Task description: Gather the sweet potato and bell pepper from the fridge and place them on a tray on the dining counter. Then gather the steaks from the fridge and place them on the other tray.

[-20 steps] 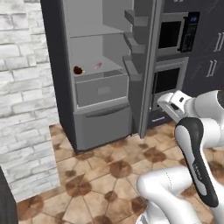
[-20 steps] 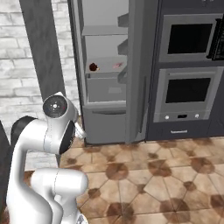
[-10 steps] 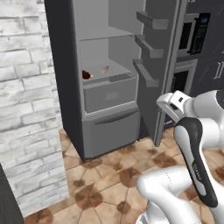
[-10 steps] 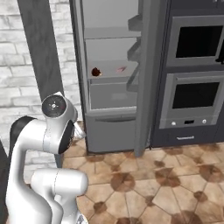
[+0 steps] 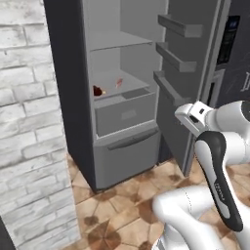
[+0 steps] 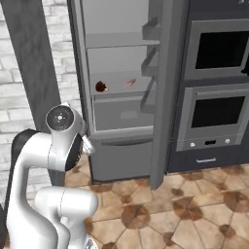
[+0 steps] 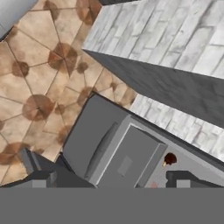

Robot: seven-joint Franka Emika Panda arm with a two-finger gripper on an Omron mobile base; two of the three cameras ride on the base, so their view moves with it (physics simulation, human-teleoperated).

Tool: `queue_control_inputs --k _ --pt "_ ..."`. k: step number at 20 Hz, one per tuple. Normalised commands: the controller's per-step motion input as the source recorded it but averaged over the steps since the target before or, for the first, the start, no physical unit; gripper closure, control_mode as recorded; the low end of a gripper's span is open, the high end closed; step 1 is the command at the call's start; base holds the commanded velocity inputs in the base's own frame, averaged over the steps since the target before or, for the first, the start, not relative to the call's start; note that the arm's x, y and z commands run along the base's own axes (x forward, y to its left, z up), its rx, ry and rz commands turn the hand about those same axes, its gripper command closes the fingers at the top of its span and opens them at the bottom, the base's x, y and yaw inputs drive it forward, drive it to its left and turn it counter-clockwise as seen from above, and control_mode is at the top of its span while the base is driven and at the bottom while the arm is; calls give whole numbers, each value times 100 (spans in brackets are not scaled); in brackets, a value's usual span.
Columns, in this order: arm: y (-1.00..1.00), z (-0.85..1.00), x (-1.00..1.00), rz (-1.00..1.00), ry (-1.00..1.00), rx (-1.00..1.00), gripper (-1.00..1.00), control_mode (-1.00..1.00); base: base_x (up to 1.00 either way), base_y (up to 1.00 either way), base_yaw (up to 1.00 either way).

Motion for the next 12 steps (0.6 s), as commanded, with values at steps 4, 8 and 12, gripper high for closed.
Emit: queue_control_inputs --k 4,8,12 --pt "0 0 0 0 0 0 -100 100 48 25 -12" --pt "0 0 0 0 0 0 -100 100 48 17 -11" --pt "0 0 0 0 0 0 -100 100 53 8 -6"
